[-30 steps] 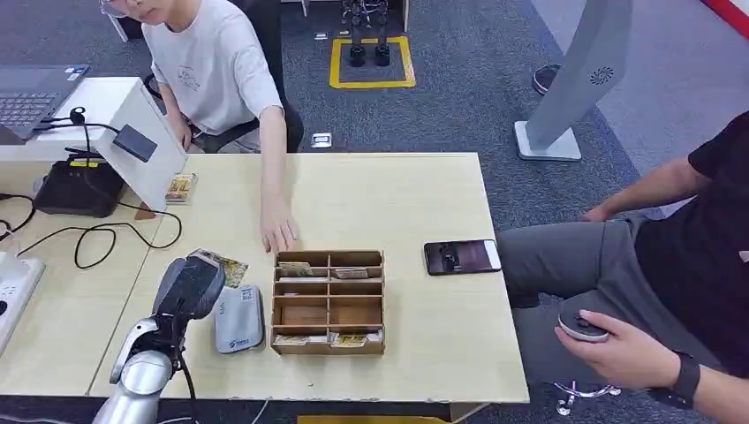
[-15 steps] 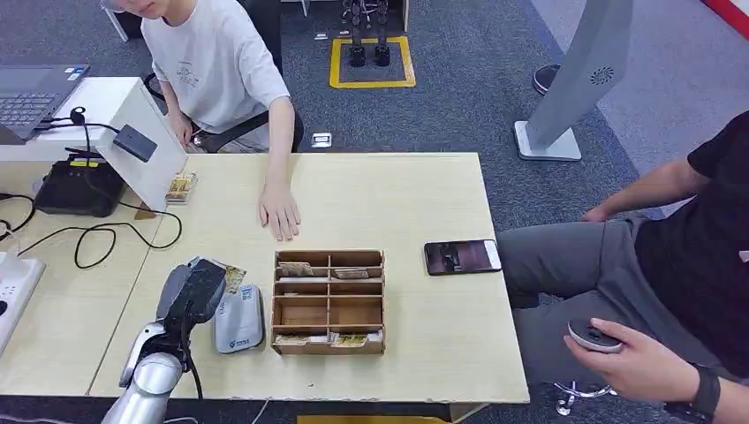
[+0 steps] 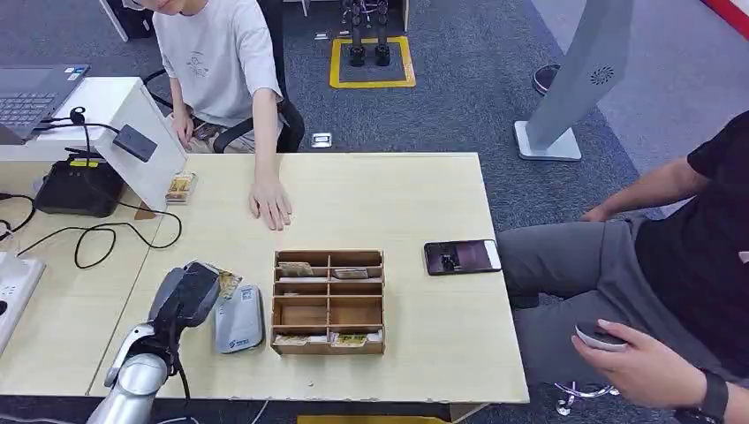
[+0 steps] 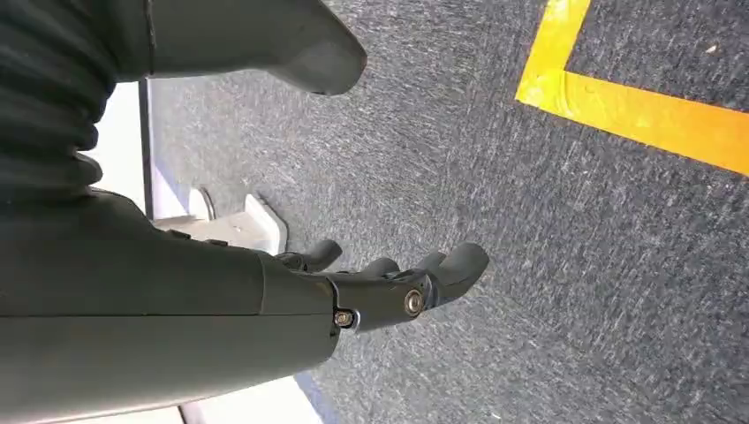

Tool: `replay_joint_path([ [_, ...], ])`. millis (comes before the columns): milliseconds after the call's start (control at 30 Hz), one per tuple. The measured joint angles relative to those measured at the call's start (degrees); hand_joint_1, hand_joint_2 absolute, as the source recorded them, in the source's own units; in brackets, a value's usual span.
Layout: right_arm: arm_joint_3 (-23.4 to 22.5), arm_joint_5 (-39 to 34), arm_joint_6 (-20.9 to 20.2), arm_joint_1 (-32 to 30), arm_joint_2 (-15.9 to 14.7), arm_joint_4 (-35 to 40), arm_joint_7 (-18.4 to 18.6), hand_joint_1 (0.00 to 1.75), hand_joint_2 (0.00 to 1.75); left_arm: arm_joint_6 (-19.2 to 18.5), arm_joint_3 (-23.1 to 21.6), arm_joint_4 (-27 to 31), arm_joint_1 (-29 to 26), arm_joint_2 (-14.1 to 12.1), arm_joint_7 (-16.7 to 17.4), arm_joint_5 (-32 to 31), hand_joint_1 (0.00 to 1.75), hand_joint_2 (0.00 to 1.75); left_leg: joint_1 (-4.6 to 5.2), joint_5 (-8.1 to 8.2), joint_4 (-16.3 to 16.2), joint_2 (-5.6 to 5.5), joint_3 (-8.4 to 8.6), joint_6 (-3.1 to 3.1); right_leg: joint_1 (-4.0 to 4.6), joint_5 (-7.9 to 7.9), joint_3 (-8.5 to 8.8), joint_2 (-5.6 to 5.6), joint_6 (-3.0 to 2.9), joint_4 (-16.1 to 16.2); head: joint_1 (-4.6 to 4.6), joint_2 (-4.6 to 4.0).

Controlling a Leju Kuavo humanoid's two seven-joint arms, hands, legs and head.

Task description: Pass the card to the sensor for recognition and then transmit it.

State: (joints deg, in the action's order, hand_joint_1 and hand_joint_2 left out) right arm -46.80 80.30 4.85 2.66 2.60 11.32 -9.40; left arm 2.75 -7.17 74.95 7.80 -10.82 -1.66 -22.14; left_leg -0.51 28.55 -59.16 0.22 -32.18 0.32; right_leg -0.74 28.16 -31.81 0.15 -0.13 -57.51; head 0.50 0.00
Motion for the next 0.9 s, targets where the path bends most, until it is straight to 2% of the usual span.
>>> replay_joint_path([
  [100,0.0,0.1,-0.1,-0.1,0.0,0.0,-0.2,0.00,1.75,-1.6,0.0,0.6,-0.7,-0.8,0.6,-2.4,1.75,1.75,0.00,0.00,0.0,0.00,0.00,0.00,0.00,0.00,0.00,0.00,0.00,0.0,0.00,0.00],
  [433,-0.3,0.5,-0.1,0.0,0.0,0.0,-0.2,0.00,1.75,-2.9,0.0,0.5,-2.1,-1.0,1.4,-10.4,1.75,1.75,0.01,0.00,0.0,-0.01,0.01,0.00,-0.01,0.00,0.02,-0.01,0.00,0.0,0.00,0.00],
  [900,-0.3,0.9,-0.2,0.1,0.0,0.0,-0.1,0.00,1.75,-2.7,-1.0,0.1,-2.7,0.3,2.0,-13.7,1.75,1.75,0.01,-0.02,0.0,-0.02,0.02,-0.02,0.00,0.00,0.04,-0.02,0.00,0.0,-0.02,0.00],
])
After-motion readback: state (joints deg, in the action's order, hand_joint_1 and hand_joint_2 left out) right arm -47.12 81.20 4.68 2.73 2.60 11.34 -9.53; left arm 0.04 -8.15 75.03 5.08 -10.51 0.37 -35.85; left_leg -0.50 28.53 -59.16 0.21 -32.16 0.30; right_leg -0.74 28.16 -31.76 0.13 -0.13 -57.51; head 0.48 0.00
